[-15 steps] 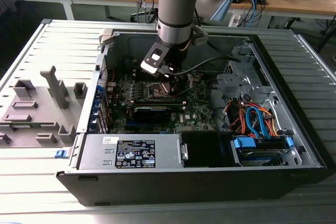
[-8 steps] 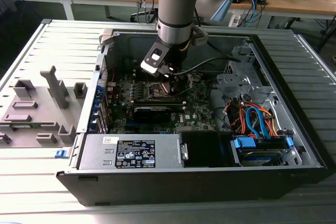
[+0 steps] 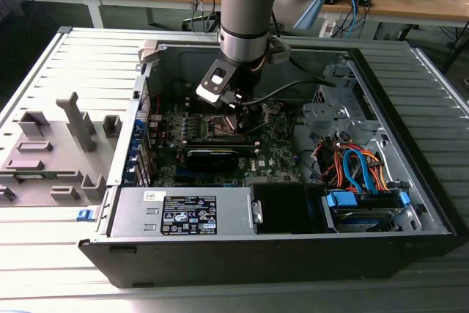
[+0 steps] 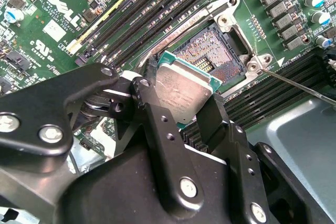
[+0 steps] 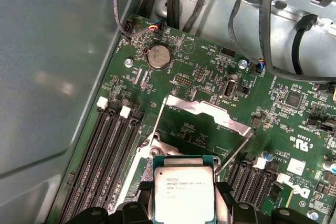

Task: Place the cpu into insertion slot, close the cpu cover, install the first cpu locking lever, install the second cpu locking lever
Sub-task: 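Place the cpu into insertion slot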

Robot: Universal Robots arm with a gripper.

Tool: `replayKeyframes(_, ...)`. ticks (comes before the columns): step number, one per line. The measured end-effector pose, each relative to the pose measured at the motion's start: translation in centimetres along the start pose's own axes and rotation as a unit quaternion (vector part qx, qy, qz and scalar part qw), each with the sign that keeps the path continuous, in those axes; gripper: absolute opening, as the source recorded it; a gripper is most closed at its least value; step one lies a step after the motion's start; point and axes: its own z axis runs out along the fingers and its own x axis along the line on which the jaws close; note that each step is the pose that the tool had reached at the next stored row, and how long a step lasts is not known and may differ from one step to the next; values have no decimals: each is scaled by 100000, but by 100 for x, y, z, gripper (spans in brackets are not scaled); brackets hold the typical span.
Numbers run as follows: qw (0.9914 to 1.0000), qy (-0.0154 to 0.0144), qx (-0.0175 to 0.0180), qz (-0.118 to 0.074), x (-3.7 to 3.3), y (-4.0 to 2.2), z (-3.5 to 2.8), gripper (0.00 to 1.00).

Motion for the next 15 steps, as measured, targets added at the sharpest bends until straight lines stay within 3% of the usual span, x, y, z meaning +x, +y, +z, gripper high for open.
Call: replayKeyframes(15,99999,-6,-6,381,0,0,1,55)
